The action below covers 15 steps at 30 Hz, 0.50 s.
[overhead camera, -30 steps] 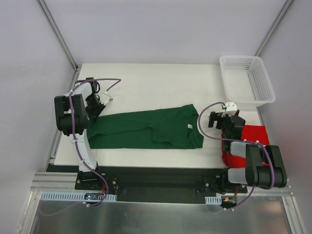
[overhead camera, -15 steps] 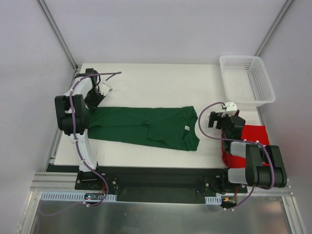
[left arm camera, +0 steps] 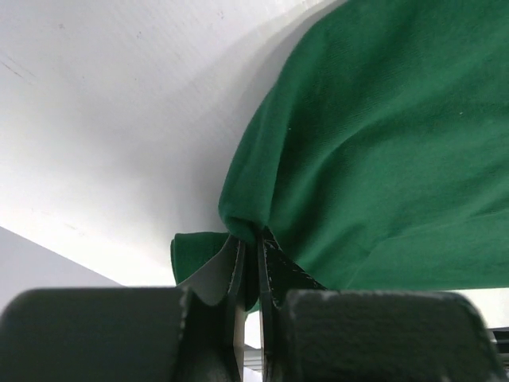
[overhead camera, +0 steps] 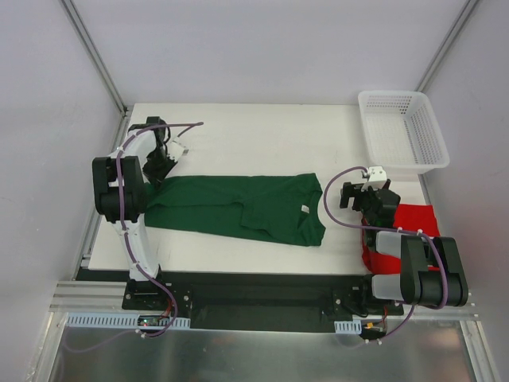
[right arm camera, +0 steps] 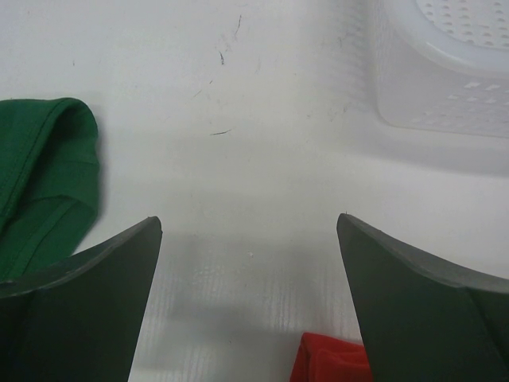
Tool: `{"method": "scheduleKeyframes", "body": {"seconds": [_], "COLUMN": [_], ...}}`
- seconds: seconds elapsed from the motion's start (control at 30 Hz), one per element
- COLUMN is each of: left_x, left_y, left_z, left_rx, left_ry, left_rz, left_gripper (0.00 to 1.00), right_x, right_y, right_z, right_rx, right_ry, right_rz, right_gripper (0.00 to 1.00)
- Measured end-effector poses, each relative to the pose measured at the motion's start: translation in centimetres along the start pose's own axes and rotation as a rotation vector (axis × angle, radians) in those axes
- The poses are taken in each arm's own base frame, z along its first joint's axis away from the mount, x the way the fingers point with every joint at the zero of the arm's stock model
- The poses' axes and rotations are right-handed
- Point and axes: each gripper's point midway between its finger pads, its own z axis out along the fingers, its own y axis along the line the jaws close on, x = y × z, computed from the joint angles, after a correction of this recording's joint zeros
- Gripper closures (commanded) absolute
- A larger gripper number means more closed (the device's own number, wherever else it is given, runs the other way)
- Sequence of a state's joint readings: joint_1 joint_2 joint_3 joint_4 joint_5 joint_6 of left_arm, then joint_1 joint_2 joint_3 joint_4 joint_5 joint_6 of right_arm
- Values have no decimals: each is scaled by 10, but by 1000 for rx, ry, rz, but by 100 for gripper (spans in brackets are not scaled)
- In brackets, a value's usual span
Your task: Fold and stack the t-shirts
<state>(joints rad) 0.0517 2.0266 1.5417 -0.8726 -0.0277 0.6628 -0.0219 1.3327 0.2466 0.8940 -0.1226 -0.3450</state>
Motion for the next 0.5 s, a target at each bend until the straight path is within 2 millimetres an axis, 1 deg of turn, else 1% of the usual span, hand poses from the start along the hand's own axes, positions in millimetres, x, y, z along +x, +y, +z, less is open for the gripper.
{"method": "scheduleKeyframes", "body": {"seconds": [0.27,0.47,0.5], "left_x": [-5,-2,-2], "left_y": [-10,-18,-19], "left_z": [0,-4,-4], "left_rx": [23,43,44], "left_ry": [-14,-30,-33], "left_rz": [-29,-44,-47], "left_gripper": [100,100,100], "right_x": [0,0,3], "right_y": [0,0,-1], "right_z": [0,0,0], "right_rx": [0,9,30], "right_ry": [0,2,24], "right_rz": [0,-1,-7], "right_gripper": [4,4,4]}}
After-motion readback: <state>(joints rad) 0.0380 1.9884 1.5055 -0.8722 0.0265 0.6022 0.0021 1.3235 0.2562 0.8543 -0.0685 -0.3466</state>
